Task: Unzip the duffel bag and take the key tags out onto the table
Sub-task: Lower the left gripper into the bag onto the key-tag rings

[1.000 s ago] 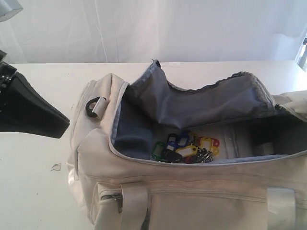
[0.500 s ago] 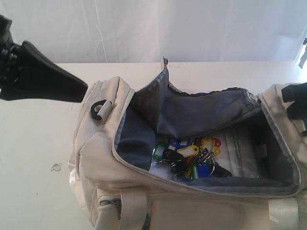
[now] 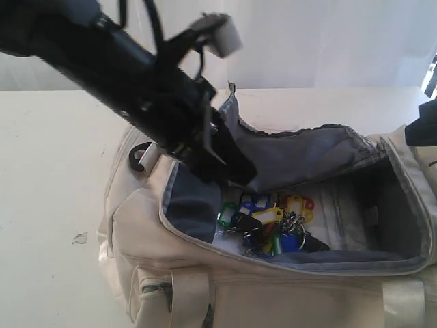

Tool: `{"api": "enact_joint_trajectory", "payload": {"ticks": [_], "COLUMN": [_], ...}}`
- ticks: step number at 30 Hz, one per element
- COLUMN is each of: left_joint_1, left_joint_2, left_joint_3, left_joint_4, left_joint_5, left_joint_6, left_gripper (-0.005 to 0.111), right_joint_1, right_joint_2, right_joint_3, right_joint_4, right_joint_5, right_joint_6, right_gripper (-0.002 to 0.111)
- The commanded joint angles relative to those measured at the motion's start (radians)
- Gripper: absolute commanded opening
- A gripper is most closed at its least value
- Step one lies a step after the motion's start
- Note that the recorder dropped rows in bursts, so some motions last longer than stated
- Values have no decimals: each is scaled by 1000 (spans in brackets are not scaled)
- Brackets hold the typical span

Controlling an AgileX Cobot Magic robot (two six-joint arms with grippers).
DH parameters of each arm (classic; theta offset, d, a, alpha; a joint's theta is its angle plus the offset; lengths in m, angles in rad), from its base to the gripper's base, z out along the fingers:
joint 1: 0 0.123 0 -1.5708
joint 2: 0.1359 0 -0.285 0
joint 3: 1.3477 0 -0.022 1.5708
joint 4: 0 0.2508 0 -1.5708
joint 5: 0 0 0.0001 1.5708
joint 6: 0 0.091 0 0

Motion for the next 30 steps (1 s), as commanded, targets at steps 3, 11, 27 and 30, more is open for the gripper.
{"api": "enact_joint_trajectory", "payload": {"ticks": [3, 11, 27, 30], "left_joint_1": [-138, -275, -284, -284], "left_joint_2": [228, 345, 531, 545], "left_joint_3": [-178, -306, -306, -306], "left_joint_4": [259, 561, 549, 549], "left_joint_5": [-25, -15, -107, -97], "left_joint_6": [-160, -313, -320, -320], "left_gripper": [0, 35, 91, 89], "right_joint_1": [-6, -6, -6, -6], "right_joint_2": [-81, -80, -80, -80], "right_joint_3": [-2, -2, -2, -2], "right_joint_4": [6, 6, 6, 6], "right_joint_5": [7, -11, -11, -13], "right_joint_6": [-11, -11, -11, -11], "right_gripper": [60, 60, 60, 60]}}
